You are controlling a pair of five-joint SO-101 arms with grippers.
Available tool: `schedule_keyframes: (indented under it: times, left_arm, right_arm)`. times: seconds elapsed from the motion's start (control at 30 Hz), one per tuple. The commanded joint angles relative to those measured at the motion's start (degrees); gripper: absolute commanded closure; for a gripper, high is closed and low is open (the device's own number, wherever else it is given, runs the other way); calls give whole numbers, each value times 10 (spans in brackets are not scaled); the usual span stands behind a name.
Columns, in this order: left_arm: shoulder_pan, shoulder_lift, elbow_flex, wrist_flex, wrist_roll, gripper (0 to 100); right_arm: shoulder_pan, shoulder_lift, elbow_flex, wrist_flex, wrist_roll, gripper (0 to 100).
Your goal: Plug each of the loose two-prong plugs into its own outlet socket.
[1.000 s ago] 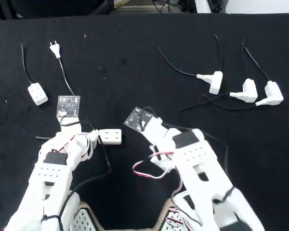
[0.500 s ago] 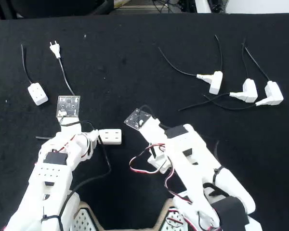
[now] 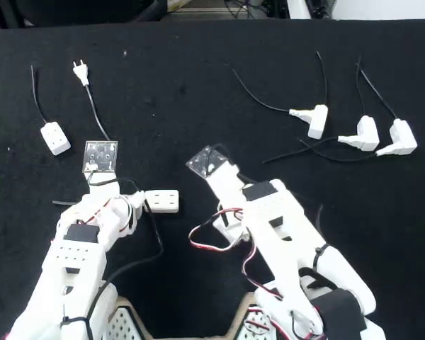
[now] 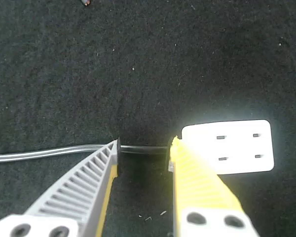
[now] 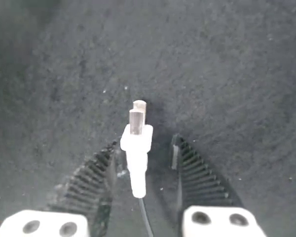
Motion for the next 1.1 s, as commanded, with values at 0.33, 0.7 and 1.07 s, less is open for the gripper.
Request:
schedule_keyframes:
  times: [0.33,0.7,1.07]
  left_arm:
    - [-6,-12,-19,-5,2,823]
    - [-6,-12,-19,-4,2,823]
    - [-6,-12,-20,-4,2,823]
  right_arm:
    - [-4,-7,6,-17,-10,858]
    - [0,-23,-15,17,-2,988]
    - [-23,-40,78,-60,225,987]
